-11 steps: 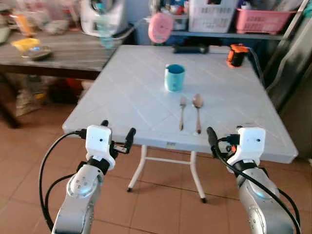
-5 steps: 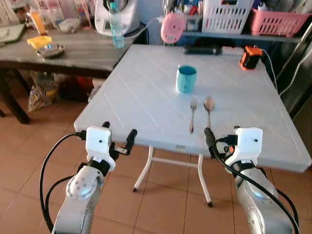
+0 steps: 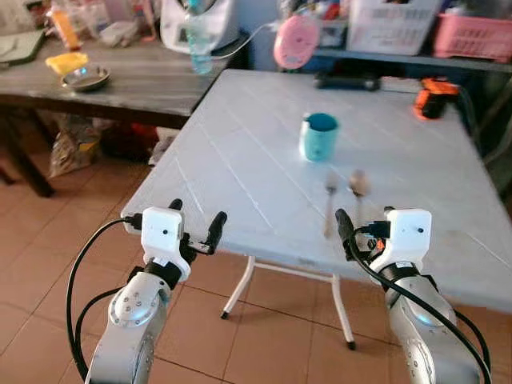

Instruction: Setting the table

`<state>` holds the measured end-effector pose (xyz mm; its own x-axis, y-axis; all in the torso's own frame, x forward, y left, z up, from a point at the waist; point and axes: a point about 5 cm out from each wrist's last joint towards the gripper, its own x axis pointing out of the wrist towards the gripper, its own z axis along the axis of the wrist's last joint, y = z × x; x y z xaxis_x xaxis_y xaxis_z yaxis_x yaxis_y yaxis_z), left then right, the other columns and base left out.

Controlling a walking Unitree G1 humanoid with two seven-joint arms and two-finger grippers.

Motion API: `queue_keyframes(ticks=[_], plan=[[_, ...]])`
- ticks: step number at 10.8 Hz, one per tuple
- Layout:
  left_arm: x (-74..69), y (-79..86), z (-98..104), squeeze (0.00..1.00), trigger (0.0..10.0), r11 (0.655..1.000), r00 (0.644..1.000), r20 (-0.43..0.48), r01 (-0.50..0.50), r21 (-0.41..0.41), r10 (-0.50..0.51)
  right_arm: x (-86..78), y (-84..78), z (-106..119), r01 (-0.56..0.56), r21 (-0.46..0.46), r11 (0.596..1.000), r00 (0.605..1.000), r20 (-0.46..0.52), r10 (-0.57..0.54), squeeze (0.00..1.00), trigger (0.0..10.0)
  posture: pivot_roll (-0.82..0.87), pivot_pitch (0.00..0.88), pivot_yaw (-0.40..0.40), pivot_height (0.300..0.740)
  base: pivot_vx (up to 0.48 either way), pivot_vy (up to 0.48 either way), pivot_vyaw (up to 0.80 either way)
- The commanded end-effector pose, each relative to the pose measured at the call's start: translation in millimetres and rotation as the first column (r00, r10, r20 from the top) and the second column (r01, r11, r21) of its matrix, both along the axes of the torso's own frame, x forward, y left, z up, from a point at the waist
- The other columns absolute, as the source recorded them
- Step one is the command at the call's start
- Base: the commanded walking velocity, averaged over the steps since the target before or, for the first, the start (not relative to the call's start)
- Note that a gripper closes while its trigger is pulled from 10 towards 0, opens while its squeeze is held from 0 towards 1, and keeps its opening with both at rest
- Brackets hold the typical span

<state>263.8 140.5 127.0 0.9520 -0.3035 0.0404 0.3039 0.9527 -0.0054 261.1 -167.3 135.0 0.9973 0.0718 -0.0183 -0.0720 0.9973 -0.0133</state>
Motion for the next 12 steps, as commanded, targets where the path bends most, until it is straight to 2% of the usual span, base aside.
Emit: queue_keyframes(ticks=[1,5,9,12], plan=[[-1.1,0.0,2.3,0.0,10.0,1.0,1.0,0.009,0.006,0.006,-0.006,-1.1,-0.2,1.6,-0.002,0.002,1.0,1.0,0.0,0.002,0.0,10.0,0.0,0.037,0.024,0.74,0.311,0.0,0.0],[-1.4,-0.4,1.7,0.0,10.0,1.0,1.0,0.008,0.011,0.009,-0.011,-1.8,1.0,0.3,-0.002,0.006,1.0,1.0,-0.003,0.002,0.0,10.0,0.0,0.036,0.026,0.74,0.304,0.0,0.0],[-4.4,5.7,-10.2,0.0,10.0,1.0,0.997,-0.074,0.0,0.025,0.002,-3.3,0.8,-0.7,-0.005,0.007,1.0,1.0,-0.009,0.005,0.0,10.0,0.0,0.037,0.024,0.74,0.0,0.0,0.0],[-4.6,1.4,-11.0,0.0,10.0,1.0,0.996,-0.083,0.013,0.023,-0.011,-4.2,1.1,-0.9,-0.006,0.008,1.0,1.0,-0.013,0.006,0.0,10.0,-0.01,0.041,0.022,0.74,0.0,0.0,-0.59]])
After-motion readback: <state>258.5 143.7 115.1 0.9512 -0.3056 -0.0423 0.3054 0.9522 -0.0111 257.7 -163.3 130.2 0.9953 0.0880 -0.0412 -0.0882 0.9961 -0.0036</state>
